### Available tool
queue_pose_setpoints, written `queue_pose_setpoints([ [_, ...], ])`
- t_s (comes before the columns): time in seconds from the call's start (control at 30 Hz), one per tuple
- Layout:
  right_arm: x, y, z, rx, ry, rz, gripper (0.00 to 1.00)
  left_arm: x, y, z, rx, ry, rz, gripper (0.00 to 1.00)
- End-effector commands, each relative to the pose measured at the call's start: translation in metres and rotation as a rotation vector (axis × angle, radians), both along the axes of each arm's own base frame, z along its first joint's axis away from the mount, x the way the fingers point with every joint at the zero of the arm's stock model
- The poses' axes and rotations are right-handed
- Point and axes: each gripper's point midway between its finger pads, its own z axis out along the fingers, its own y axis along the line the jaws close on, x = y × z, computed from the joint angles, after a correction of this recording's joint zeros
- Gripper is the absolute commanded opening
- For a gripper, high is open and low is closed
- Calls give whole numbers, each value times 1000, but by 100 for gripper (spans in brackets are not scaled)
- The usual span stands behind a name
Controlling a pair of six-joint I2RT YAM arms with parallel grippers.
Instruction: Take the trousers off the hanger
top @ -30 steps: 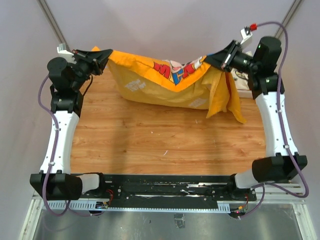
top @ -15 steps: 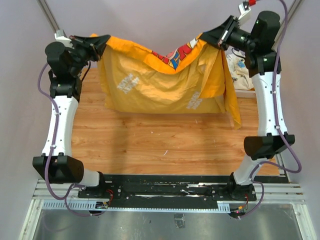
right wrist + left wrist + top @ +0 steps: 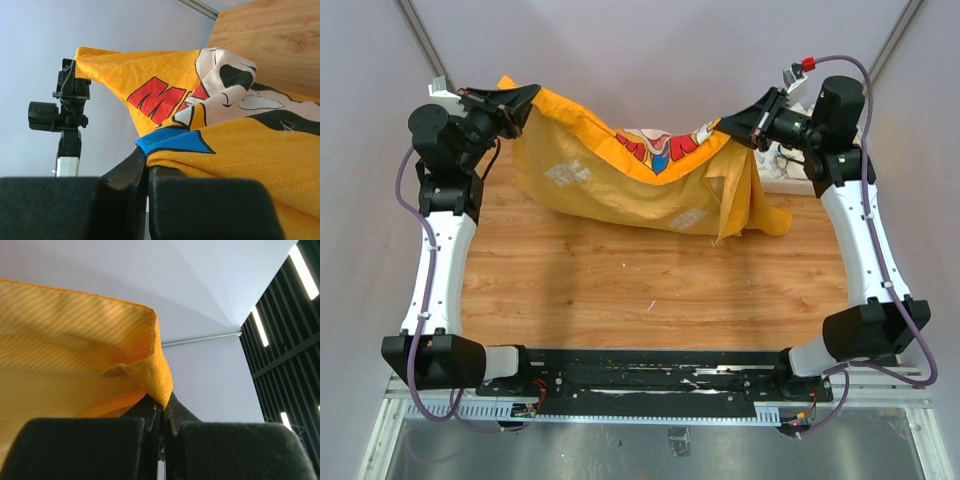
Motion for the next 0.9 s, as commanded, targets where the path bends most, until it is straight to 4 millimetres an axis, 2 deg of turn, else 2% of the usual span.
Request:
queue_pose_setpoints([
  [0.0,10,-1,44,30,-154,-9,1,-9,-2,35,-10,-117,-19,0],
  [0.13,60,2,49,73,-131,-11,1,26,0,17,-69,-72,-41,0],
  [0.17,75,4,53,84,-137,-8,1,34,-1,19,-81,-77,-54,0],
  [0.3,126,6,81,149,-195,-3,1,68,-2,37,-91,-124,-82,0],
  [0.4,138,0,114,289,-253,10,1,82,-5,61,-86,-173,-112,0],
  [0.47,134,-2,121,332,-276,35,1,81,-6,77,-92,-220,-132,0],
  [0.5,130,0,119,321,-284,47,1,76,-7,86,-95,-252,-140,0],
  [0.53,129,2,108,301,-265,50,1,74,-7,89,-95,-263,-146,0],
  [0.63,95,4,106,265,-296,73,1,59,-13,86,-92,-279,-171,0],
  [0.67,86,4,102,260,-295,80,1,49,-16,85,-99,-290,-179,0],
  [0.7,72,5,102,254,-302,91,1,38,-18,80,-99,-295,-184,0],
  [0.77,47,6,90,231,-286,112,1,16,-22,65,-84,-279,-190,0],
  [0.87,9,9,62,181,-266,127,1,-19,-23,24,-78,-201,-175,0],
])
